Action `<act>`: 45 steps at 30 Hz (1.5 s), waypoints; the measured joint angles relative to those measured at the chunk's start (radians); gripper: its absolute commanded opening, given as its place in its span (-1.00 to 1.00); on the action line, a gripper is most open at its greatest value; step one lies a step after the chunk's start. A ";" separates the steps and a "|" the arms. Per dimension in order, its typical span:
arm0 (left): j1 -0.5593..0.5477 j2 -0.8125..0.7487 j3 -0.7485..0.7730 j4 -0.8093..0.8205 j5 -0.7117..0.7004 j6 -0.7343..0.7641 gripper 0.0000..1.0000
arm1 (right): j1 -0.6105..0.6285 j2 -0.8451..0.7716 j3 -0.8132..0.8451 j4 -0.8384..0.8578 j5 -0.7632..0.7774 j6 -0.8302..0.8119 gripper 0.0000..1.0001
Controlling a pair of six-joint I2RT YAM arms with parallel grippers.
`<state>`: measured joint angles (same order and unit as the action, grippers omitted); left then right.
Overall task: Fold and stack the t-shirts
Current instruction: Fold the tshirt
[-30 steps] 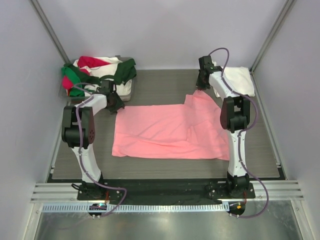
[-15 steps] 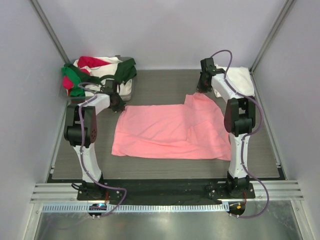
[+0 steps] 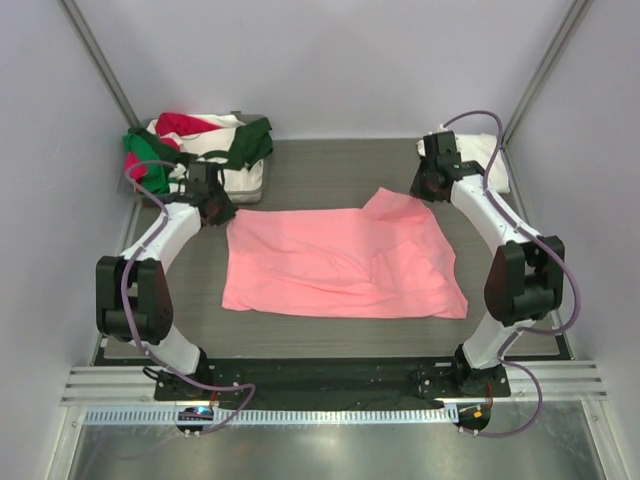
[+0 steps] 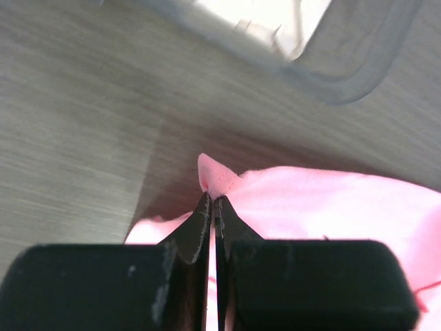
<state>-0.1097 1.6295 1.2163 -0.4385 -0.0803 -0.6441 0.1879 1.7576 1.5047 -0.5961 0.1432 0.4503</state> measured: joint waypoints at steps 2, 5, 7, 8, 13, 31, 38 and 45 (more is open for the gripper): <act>0.000 -0.029 -0.063 0.013 -0.003 -0.001 -1.00 | 0.000 -0.066 -0.090 0.011 0.000 0.005 -0.98; 0.000 -0.062 -0.173 0.032 -0.006 -0.005 -1.00 | 0.000 -0.158 -0.231 0.029 0.003 0.015 -0.98; 0.000 -0.084 -0.237 0.043 -0.007 -0.011 -1.00 | 0.000 -0.209 -0.309 0.042 0.008 0.021 -0.98; 0.000 -0.097 -0.264 0.051 -0.008 -0.015 -1.00 | 0.000 -0.235 -0.343 0.046 0.012 0.023 -0.98; 0.000 -0.136 -0.319 0.100 -0.015 -0.031 -1.00 | 0.000 -0.368 -0.470 0.055 0.043 0.037 -0.98; -0.018 -0.305 -0.497 0.276 -0.020 -0.061 -0.78 | 0.000 -0.916 -0.860 0.022 0.283 0.299 -0.98; -0.047 -0.318 -0.513 0.358 0.003 -0.057 -0.82 | 0.000 -1.033 -0.956 0.001 0.325 0.397 -0.98; -0.048 -0.156 -0.244 0.368 0.006 0.022 -0.89 | -0.012 -0.797 -0.793 0.059 0.327 0.331 -0.97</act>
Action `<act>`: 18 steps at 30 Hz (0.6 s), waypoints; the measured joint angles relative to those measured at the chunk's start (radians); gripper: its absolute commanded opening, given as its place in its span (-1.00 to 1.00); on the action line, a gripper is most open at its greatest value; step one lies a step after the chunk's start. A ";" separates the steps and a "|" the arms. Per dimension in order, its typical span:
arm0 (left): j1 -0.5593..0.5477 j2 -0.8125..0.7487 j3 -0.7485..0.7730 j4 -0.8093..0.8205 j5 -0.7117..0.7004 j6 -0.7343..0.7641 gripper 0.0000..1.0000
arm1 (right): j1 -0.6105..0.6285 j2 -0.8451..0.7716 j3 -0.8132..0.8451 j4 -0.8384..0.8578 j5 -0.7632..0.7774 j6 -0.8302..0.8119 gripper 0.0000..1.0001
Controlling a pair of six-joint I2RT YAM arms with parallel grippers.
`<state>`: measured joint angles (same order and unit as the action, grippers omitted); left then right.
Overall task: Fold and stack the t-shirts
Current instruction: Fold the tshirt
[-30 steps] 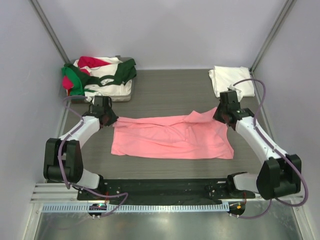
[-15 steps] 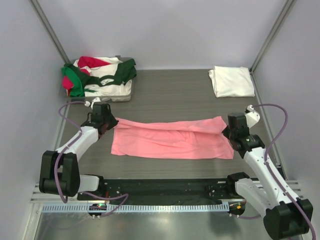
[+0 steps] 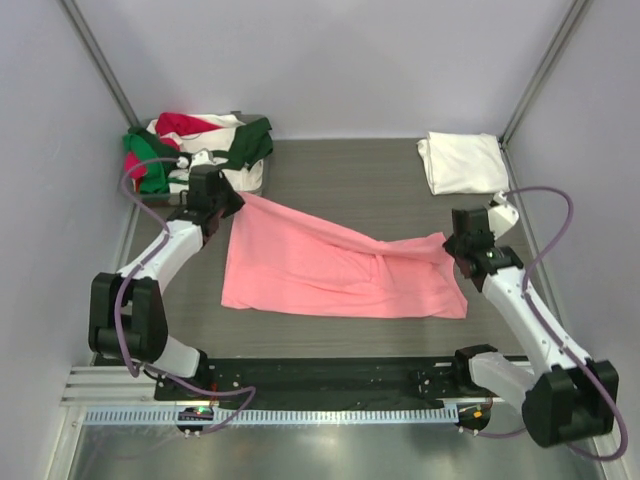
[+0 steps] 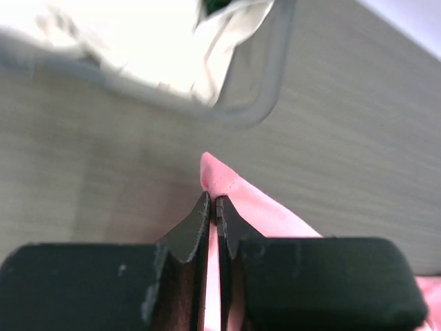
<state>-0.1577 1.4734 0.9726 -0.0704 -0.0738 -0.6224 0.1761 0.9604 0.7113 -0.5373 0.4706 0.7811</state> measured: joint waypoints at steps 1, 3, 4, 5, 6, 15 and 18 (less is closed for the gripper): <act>0.000 0.015 0.033 0.001 0.000 0.010 -0.89 | -0.004 0.064 0.055 0.021 -0.002 -0.024 -0.97; 0.000 0.030 0.072 0.007 0.000 0.030 -0.89 | -0.008 0.150 0.153 0.055 -0.004 -0.062 -0.98; 0.000 0.031 0.075 0.011 0.000 0.033 -0.89 | -0.008 0.169 0.180 0.077 -0.005 -0.075 -0.98; 0.000 0.030 0.072 0.014 0.000 0.034 -0.88 | -0.008 0.174 0.192 0.097 -0.009 -0.085 -0.98; 0.000 0.029 0.059 0.023 0.000 0.034 -0.87 | -0.008 0.167 0.194 0.107 -0.011 -0.092 -0.97; 0.000 -0.035 -0.296 0.115 -0.032 0.020 -0.74 | -0.010 -0.103 -0.090 0.098 -0.021 -0.042 -0.97; 0.001 -0.083 -0.396 0.127 -0.058 -0.002 -0.43 | -0.010 -0.246 -0.202 0.045 -0.019 0.039 -0.16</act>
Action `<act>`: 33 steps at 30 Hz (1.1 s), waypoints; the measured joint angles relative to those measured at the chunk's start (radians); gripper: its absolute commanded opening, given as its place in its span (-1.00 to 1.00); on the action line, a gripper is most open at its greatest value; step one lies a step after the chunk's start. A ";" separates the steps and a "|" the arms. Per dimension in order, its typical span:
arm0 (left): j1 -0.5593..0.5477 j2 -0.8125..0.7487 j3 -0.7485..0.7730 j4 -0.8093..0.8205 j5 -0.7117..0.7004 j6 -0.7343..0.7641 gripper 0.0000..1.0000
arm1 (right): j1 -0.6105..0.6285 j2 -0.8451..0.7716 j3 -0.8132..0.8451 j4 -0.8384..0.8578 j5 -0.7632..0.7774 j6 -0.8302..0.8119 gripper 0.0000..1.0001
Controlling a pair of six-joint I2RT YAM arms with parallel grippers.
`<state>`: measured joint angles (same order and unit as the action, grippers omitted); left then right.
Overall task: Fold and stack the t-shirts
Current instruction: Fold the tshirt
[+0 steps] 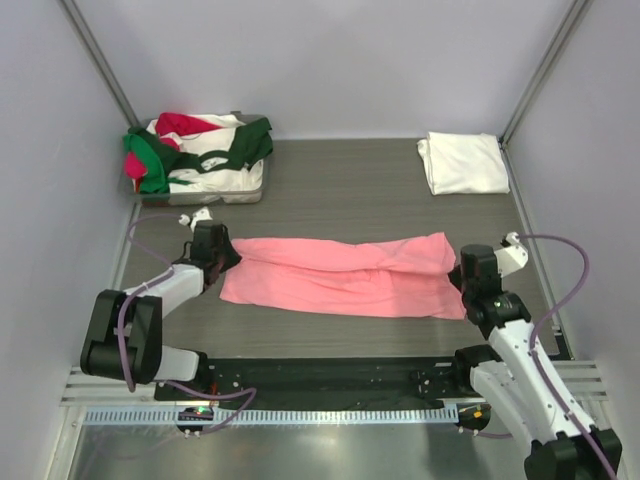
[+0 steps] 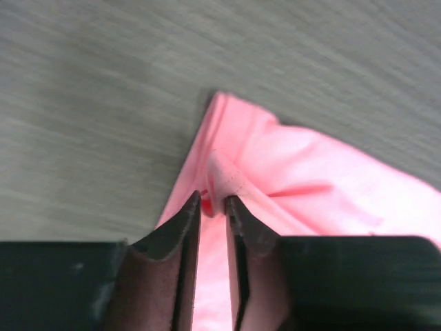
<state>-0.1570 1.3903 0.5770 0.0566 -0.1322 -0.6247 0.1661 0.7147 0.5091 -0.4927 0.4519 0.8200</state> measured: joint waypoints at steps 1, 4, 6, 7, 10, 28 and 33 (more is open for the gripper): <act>0.001 -0.017 -0.021 0.002 -0.011 -0.011 -0.26 | 0.000 -0.038 -0.024 -0.017 0.000 0.032 0.14; 0.018 -0.047 -0.035 -0.011 -0.045 -0.054 0.70 | 0.000 -0.121 -0.075 -0.070 0.007 0.112 0.81; 0.045 -0.061 -0.019 -0.037 -0.060 -0.090 0.73 | 0.000 -0.132 -0.081 -0.087 0.009 0.148 0.86; 0.058 -0.069 -0.007 -0.051 -0.066 -0.102 0.76 | -0.001 -0.130 -0.081 -0.092 0.010 0.161 0.86; 0.079 -0.127 0.011 -0.084 -0.078 -0.104 0.77 | -0.003 -0.113 -0.074 -0.107 0.010 0.174 0.81; -0.201 0.126 0.358 -0.148 0.077 0.105 0.49 | 0.079 0.378 0.085 0.120 -0.297 0.046 0.68; -0.202 0.206 0.332 -0.212 0.061 0.109 0.47 | 0.079 0.372 0.076 0.145 -0.306 0.036 0.68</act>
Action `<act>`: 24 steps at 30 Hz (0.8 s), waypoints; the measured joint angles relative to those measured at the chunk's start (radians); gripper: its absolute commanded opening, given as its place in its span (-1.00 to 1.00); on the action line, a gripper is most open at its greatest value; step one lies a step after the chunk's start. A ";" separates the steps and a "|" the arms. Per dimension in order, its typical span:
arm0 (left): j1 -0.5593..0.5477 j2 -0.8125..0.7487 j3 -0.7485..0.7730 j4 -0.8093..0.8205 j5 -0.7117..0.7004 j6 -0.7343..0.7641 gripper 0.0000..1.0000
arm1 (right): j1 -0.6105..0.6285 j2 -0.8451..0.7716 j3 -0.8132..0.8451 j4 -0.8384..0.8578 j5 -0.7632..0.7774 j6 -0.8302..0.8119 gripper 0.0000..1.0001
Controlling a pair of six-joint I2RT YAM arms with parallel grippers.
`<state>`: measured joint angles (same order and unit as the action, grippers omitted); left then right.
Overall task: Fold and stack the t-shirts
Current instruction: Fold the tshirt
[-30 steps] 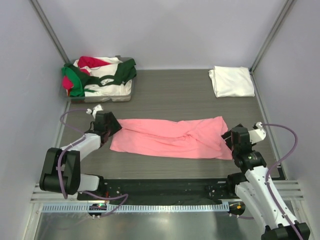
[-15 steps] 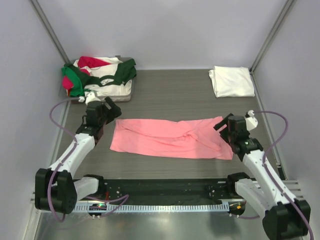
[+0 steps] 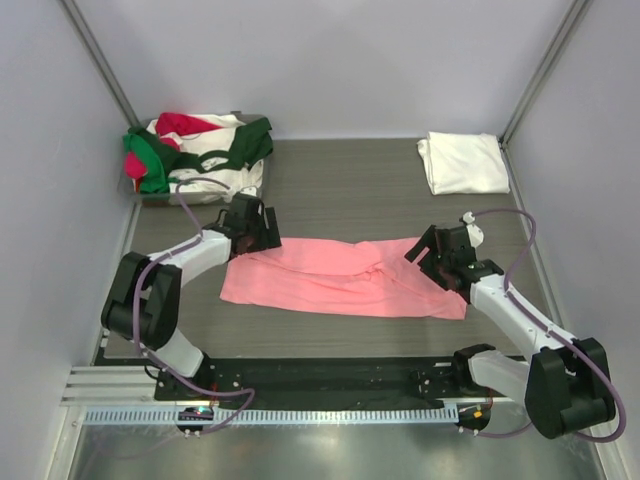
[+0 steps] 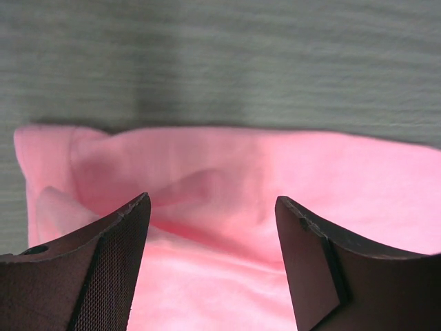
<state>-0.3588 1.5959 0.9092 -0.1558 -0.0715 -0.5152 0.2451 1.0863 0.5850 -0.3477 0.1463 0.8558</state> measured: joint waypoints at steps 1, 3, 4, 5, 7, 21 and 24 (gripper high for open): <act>0.000 0.000 -0.013 -0.007 -0.004 0.000 0.41 | 0.000 -0.005 -0.006 0.004 0.000 -0.004 0.68; 0.000 0.000 -0.034 -0.021 -0.010 -0.002 0.29 | 0.000 -0.016 -0.018 0.004 -0.001 -0.011 0.68; 0.000 0.000 -0.043 -0.029 -0.016 -0.007 0.27 | 0.000 -0.021 -0.024 0.005 -0.002 -0.013 0.68; 0.000 -0.010 -0.058 -0.034 -0.025 -0.011 0.27 | 0.000 -0.025 -0.029 0.004 -0.002 -0.014 0.68; -0.001 -0.073 -0.117 -0.060 -0.069 -0.037 0.29 | 0.000 -0.035 -0.038 0.003 0.000 -0.017 0.68; -0.001 -0.554 -0.312 -0.148 -0.231 -0.183 0.37 | 0.000 -0.026 -0.053 0.003 -0.027 -0.013 0.67; -0.007 -0.393 -0.261 -0.137 -0.186 -0.183 0.36 | 0.000 0.066 -0.016 0.004 -0.053 -0.013 0.68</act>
<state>-0.3656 1.2034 0.6487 -0.2928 -0.2577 -0.6983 0.2451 1.1526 0.5686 -0.3435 0.0933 0.8429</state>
